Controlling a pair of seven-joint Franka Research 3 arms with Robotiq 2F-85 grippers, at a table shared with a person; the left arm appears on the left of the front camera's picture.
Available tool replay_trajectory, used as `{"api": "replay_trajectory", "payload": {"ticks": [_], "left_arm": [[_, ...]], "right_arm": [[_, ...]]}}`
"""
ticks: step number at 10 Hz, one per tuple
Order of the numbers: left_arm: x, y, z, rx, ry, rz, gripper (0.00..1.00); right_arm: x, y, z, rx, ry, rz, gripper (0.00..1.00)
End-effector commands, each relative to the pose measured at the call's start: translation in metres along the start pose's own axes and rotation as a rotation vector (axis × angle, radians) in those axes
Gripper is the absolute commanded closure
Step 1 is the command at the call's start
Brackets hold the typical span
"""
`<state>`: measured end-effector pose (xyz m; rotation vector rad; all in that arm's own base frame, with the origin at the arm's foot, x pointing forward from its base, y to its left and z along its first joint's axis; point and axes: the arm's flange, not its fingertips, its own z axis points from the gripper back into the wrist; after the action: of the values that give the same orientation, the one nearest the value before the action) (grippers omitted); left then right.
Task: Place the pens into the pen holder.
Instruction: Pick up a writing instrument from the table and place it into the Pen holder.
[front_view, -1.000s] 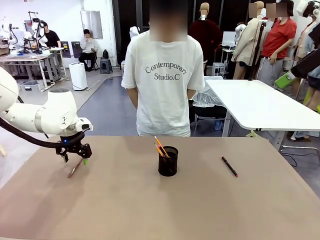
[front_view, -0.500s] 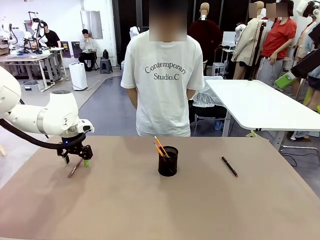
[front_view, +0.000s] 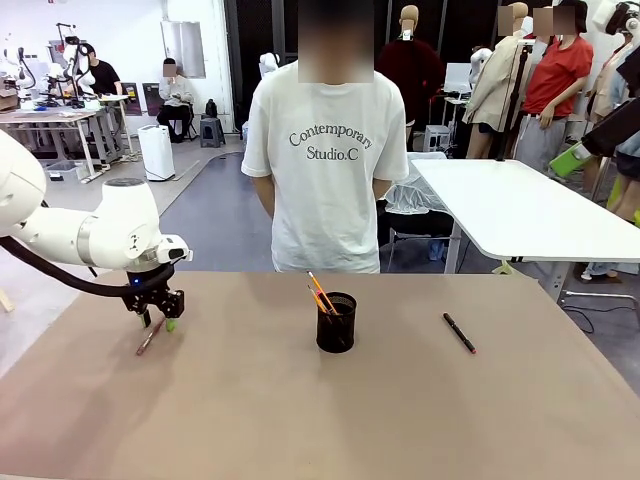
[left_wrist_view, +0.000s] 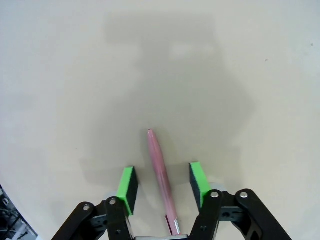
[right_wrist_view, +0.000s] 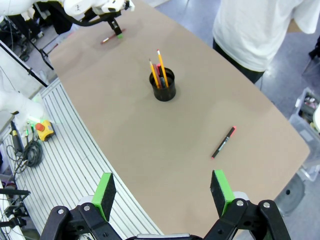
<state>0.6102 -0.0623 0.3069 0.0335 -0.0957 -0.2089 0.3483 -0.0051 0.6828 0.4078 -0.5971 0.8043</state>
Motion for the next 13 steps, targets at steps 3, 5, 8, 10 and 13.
{"api": "replay_trajectory", "payload": {"ticks": [3, 5, 8, 10, 13], "left_arm": [[-0.003, -0.001, -0.004, -0.019, 0.016, -0.014, 1.0], [-0.005, -0.003, 0.0, -0.012, 0.018, -0.025, 1.0], [-0.009, -0.004, 0.018, -0.082, -0.032, -0.053, 1.0], [-0.006, 0.001, 0.04, -0.285, -0.076, -0.069, 1.0], [-0.003, -0.004, 0.071, -0.322, -0.173, 0.034, 1.0]], "right_arm": [[0.002, 0.001, 0.001, 0.011, -0.013, -0.004, 0.0], [0.002, 0.001, 0.001, 0.011, -0.013, -0.004, 0.0], [0.002, 0.001, 0.001, 0.011, -0.013, -0.004, 0.0], [0.002, 0.001, 0.001, 0.011, -0.013, -0.004, 0.0], [0.002, 0.001, 0.001, 0.011, -0.013, -0.004, 0.0]]}}
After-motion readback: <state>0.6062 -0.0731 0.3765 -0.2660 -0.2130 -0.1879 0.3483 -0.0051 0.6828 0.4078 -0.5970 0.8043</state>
